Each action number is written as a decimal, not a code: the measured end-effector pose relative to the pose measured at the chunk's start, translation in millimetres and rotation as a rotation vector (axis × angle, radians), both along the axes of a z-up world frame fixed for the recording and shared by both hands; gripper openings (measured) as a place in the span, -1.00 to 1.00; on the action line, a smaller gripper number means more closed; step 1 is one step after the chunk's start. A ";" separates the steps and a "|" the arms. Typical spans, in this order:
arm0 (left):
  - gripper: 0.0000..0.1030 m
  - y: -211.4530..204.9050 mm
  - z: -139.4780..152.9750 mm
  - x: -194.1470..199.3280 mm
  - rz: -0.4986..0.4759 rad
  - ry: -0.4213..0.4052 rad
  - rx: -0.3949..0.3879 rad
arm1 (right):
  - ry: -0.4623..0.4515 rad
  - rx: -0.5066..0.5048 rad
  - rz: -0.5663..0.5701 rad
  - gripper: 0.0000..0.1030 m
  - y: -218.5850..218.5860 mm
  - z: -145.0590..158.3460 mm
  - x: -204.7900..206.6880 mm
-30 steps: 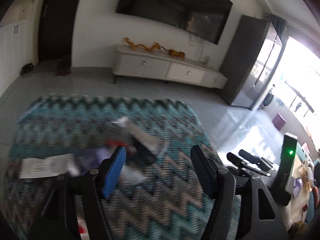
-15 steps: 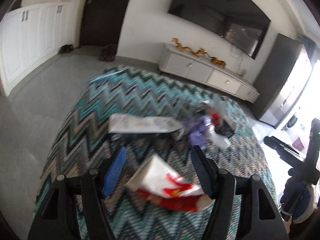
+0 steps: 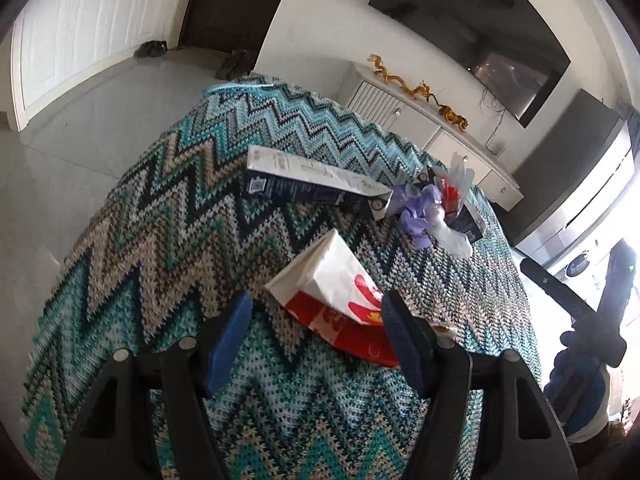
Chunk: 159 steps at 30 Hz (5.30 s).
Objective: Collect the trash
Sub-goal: 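Grasp white-red paper bag with left tool while right tool grasps white tissue, then carry paper bag and tissue to the bin and open both tools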
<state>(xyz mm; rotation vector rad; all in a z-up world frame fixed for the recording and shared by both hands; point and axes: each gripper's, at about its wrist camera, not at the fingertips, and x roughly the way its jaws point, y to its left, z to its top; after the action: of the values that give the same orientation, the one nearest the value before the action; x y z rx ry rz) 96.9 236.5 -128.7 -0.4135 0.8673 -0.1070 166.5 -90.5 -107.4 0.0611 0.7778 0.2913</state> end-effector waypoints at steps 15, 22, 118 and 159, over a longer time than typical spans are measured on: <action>0.28 -15.5 -2.6 12.4 -0.018 0.010 -0.017 | 0.020 0.070 0.008 0.07 -18.6 -15.6 6.4; 0.28 -19.4 -3.4 16.5 -0.025 0.013 -0.030 | 0.032 0.081 0.017 0.07 -21.1 -21.1 7.5; -0.61 -151.4 60.2 4.8 -0.291 0.002 -0.264 | -0.149 0.254 0.108 -0.88 -97.0 22.8 -117.8; 0.11 -595.5 -23.8 111.1 -0.763 0.209 -0.118 | 0.139 0.238 -0.655 -0.30 -404.1 -131.9 -129.2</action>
<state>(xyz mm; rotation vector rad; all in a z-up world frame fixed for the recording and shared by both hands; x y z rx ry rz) 208.0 -359.0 -152.5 -0.1845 1.1940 -0.8326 37.3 -494.5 -239.3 0.5539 0.8153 -0.2474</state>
